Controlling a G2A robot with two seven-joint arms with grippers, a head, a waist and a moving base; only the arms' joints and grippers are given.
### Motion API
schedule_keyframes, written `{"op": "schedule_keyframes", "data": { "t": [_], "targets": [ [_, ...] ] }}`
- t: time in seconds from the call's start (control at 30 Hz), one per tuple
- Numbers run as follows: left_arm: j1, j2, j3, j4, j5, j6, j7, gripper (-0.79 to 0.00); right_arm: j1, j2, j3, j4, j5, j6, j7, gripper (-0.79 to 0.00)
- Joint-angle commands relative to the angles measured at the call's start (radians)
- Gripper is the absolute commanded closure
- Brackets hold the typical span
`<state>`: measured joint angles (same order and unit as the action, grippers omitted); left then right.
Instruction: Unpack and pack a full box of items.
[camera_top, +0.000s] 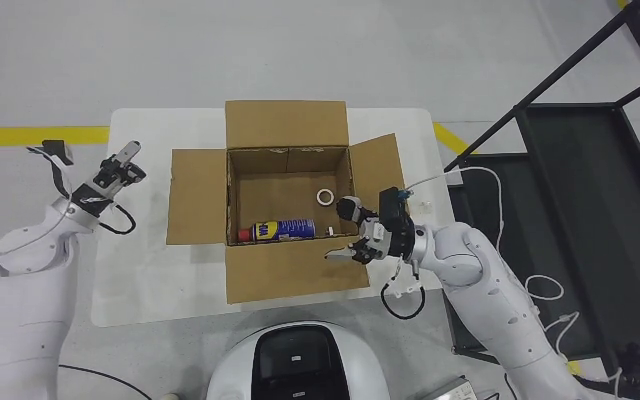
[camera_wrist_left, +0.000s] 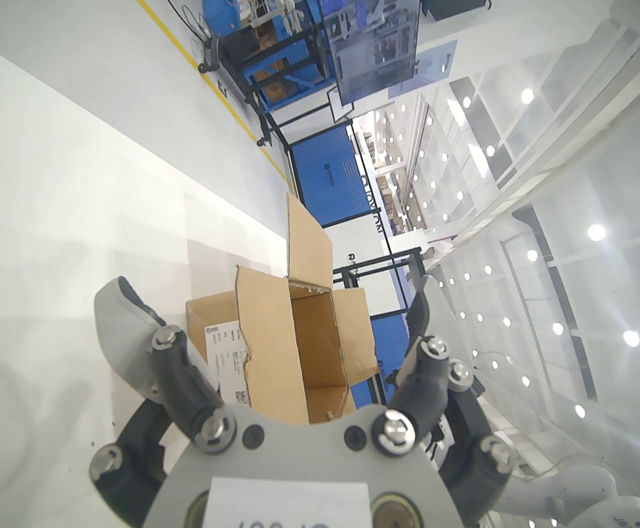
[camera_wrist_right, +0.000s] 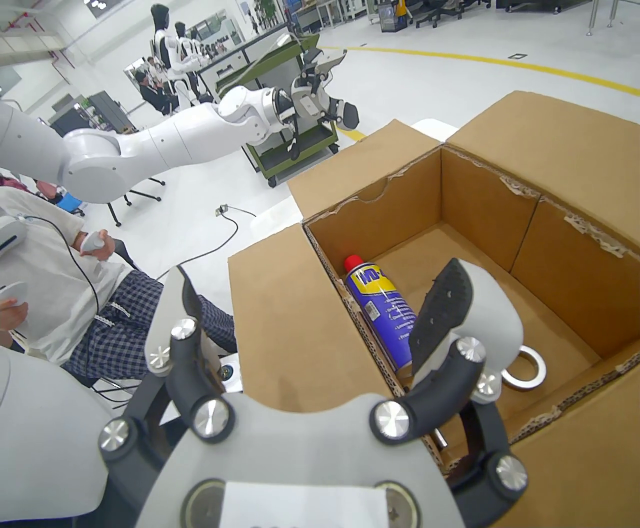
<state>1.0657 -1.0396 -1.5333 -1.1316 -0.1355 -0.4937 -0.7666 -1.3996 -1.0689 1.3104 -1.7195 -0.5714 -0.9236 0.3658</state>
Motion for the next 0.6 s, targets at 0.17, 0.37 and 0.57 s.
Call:
{"op": "schedule_keyframes", "data": {
  "t": [0.17,0.37,0.57],
  "targets": [
    [-0.040,-0.012,0.089,0.067,0.120,-0.064,0.038,-0.785,-0.075,0.028,0.154,-0.040,0.179,-0.011,-0.003,-0.785],
    [-0.094,-0.026,0.137,0.129,-0.003,-0.063,-0.039,-0.785,-0.137,0.047,0.283,-0.021,0.293,0.022,0.005,-0.785],
    [-0.127,-0.022,0.126,0.131,-0.151,-0.046,-0.201,-0.785,-0.178,0.055,0.352,0.027,0.343,0.061,0.004,-0.785]
  ]
}}
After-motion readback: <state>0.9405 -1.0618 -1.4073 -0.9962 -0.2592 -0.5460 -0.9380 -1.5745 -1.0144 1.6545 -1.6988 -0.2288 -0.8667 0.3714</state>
